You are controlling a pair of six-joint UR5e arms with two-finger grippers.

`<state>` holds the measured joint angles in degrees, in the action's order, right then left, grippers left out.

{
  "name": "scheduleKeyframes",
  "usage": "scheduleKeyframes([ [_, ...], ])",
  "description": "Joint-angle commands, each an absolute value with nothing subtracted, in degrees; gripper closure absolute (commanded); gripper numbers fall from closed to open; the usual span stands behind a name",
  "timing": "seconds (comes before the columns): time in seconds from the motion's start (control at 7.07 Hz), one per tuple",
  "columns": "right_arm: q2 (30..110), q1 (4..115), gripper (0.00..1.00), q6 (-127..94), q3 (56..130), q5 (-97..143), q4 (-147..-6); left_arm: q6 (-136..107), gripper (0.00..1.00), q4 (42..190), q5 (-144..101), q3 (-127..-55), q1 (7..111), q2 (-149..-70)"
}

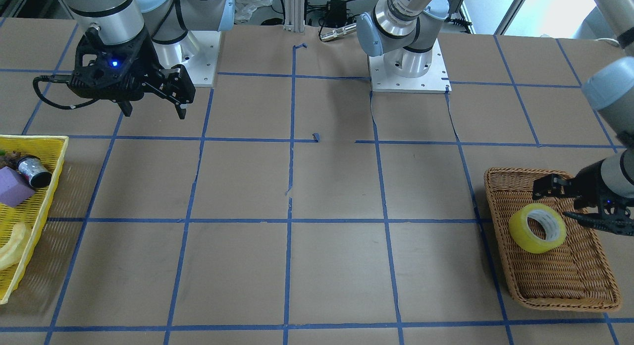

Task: Transfer tape with both arms
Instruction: 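Open the left gripper to release the tape and raise it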

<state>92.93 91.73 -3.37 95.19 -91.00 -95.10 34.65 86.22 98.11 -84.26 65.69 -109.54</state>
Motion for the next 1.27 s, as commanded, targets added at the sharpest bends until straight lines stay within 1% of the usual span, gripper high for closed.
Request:
scheduleKeyframes([
  [0.0, 92.47, 91.5, 0.0, -2.47, 95.45, -91.66, -95.01, 16.51, 0.07, 101.55, 96.94, -80.52, 75.71, -99.72],
  [0.14, 92.37, 91.41, 0.0, -2.37, 95.19, -90.8, -95.1, 11.04, 0.06, 101.86, 96.86, -80.51, 81.07, -95.4],
  [0.28, 92.81, 91.58, 0.0, -3.07, 95.27, -91.05, -95.01, 4.29, 0.03, 102.04, 96.59, -81.73, 86.08, -91.97],
  [0.42, 92.99, 91.58, 0.0, -3.25, 95.53, -91.75, -94.23, 1.87, 0.03, 101.34, 96.59, -83.91, 89.26, -89.76],
  [0.57, 92.99, 91.58, 0.0, -3.16, 95.36, -91.24, -94.22, 0.89, 0.03, 98.73, 96.5, -85.68, 89.91, -87.91],
  [0.71, 92.64, 91.32, 0.0, -2.21, 95.54, -91.06, -94.22, 0.79, 0.0, 98.01, 95.98, -86.74, 90.26, -86.24],
  [0.85, 92.64, 91.58, 0.0, -2.2, 95.89, -91.14, -94.39, 0.88, 0.0, 93.65, 91.45, -89.27, 90.26, -85.87],
  [0.99, 92.9, 91.58, 0.0, -2.2, 95.71, -91.93, -94.31, 0.44, 0.0, 86.21, 91.06, -91.3, 90.26, -85.87],
  [1.13, 92.81, 91.58, 0.0, -2.37, 95.71, -91.32, -95.09, -4.26, 0.0, 85.09, 90.97, -91.58, 90.26, -85.78],
])
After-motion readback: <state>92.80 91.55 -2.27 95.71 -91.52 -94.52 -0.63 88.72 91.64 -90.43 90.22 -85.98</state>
